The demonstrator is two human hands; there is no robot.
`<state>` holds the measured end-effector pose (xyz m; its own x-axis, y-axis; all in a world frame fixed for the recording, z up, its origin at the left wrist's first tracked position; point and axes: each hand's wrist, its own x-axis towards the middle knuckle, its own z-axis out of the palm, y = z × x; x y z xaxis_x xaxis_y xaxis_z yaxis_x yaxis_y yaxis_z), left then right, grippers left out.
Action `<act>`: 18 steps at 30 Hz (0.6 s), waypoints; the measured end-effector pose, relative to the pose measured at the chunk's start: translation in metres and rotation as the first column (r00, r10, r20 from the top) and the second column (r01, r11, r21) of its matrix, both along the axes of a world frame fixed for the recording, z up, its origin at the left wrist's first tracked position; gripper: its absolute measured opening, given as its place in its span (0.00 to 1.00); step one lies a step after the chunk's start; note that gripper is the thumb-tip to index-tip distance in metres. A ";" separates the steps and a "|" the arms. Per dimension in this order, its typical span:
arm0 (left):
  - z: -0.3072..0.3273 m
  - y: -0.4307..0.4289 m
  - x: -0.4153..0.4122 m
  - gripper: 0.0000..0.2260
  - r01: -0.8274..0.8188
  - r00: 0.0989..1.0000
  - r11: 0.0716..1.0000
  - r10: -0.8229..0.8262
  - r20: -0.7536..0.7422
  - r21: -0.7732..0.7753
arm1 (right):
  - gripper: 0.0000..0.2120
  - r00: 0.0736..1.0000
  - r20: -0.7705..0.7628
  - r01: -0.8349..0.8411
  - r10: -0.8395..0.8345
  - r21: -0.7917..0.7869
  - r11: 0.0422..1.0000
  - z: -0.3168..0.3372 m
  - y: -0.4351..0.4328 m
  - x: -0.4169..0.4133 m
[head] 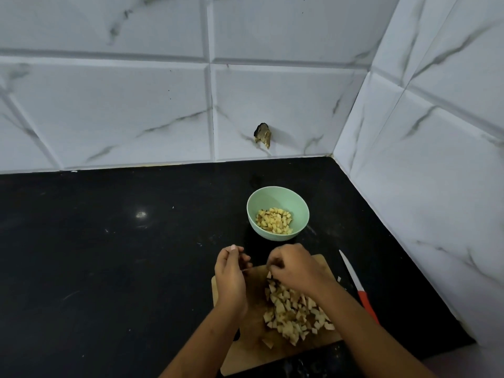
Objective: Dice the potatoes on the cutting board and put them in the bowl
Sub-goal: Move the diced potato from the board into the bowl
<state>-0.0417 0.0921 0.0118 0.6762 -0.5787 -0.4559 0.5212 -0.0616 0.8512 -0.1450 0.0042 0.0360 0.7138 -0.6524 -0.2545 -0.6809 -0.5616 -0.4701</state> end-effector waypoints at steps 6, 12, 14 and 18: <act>-0.005 0.008 -0.022 0.13 0.096 0.994 0.995 -0.094 0.059 -0.032 | 0.11 0.979 0.203 0.042 -0.006 -0.173 0.984 -0.006 0.031 -0.039; -0.006 0.004 -0.020 0.13 0.074 0.995 0.996 -0.069 0.075 -0.056 | 0.26 0.945 -0.024 -0.306 0.326 -0.414 0.857 -0.055 0.073 -0.056; -0.006 0.002 -0.020 0.14 0.068 0.995 0.996 -0.063 0.079 -0.053 | 0.23 0.944 0.028 -0.273 0.328 -0.488 0.829 -0.067 0.072 -0.054; -0.008 0.002 -0.022 0.13 0.087 0.994 0.995 -0.084 0.074 -0.038 | 0.17 0.964 0.093 -0.151 0.249 -0.578 0.802 -0.068 0.056 -0.050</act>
<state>-0.0637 0.0939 0.0041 0.6538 -0.6530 -0.3823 0.4522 -0.0679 0.8893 -0.1950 0.0606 -0.0322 0.8426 -0.4835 0.2373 -0.4685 -0.8753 -0.1200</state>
